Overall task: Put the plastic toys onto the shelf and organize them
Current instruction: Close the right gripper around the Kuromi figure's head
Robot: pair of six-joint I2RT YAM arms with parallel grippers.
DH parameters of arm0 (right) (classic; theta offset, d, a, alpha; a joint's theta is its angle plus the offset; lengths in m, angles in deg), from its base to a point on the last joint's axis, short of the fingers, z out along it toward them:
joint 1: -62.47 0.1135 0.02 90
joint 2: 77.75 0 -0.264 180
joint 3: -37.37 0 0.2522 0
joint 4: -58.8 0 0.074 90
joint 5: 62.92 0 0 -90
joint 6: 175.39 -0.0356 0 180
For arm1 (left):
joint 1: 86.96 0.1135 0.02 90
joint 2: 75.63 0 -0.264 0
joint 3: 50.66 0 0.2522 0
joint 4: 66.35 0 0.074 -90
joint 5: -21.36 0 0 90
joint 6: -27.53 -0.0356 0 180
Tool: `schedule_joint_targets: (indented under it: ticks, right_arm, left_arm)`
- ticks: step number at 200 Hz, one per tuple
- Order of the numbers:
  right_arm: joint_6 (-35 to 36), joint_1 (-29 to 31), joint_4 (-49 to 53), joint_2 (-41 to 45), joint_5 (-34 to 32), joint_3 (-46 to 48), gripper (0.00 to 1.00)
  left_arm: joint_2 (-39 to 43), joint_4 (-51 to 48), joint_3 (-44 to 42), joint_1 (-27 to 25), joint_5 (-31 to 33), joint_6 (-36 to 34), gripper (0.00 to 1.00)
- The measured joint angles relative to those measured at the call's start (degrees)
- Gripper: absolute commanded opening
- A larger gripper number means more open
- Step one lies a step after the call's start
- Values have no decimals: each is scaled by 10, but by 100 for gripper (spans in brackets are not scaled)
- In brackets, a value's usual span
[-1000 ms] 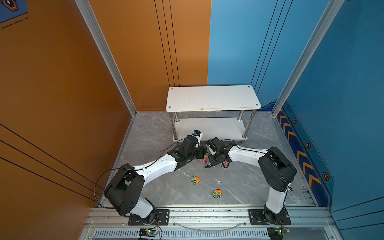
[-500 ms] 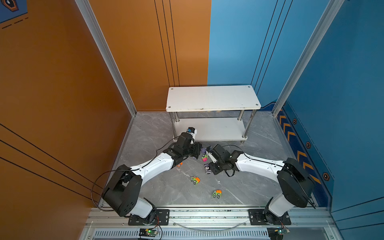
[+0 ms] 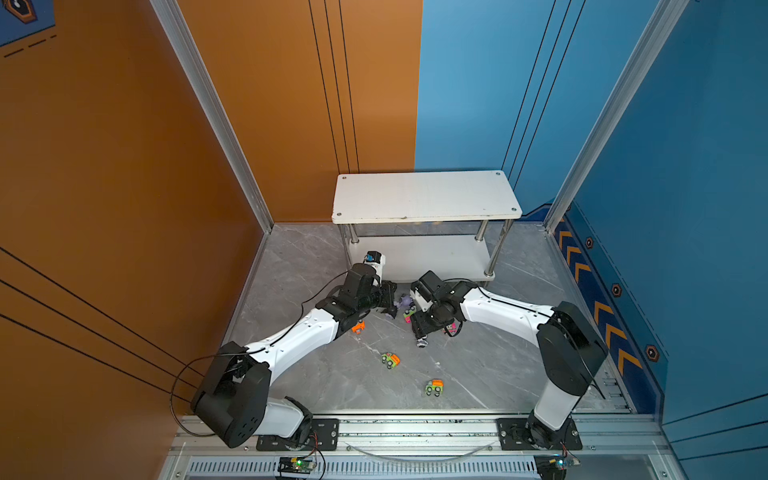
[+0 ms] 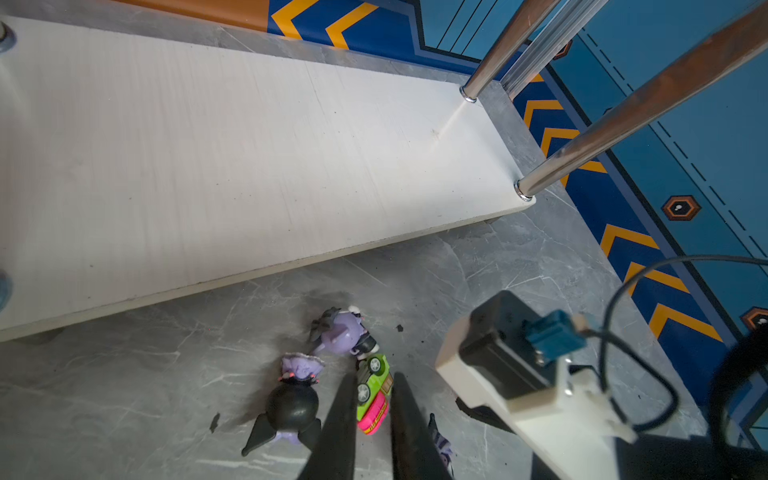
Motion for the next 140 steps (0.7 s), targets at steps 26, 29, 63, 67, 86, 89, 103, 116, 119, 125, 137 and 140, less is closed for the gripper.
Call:
schedule_joint_targets:
  ticks: [26,29,63,67,86,89,103,116,119,125,137,140]
  right_arm:
    - [-20,14,19,-26,6,-8,100]
    - [-22,16,21,-28,6,-9,100]
    - [-39,36,28,-44,3,-21,100]
    - [-42,37,29,-45,2,-23,100]
    - [-48,36,31,-50,-10,-30,100]
    - [-49,36,31,-50,-12,-30,100]
    - [-53,36,33,-52,-18,-34,91]
    - [-56,36,33,-55,-21,-40,73]
    - [-60,36,33,-56,-20,-42,69]
    - [-63,36,32,-58,-19,-45,62]
    - [-68,36,32,-61,-20,-47,56]
    - [-66,36,32,-62,-19,-47,55]
  left_arm:
    - [1,-3,0,6,6,-2,18]
    - [1,-3,0,7,6,-2,19]
    - [1,-2,0,10,8,-2,19]
    - [1,-3,0,10,8,-2,20]
    - [1,-3,-1,10,8,-2,20]
    - [1,-2,-1,11,8,-2,20]
    - [1,-2,-3,13,8,-2,20]
    - [1,-2,-7,16,8,-2,20]
    - [2,-3,-8,16,8,-2,20]
    - [2,-3,-9,17,8,-2,21]
    - [2,-3,-9,19,8,-2,21]
    - [2,-3,-9,19,8,-2,21]
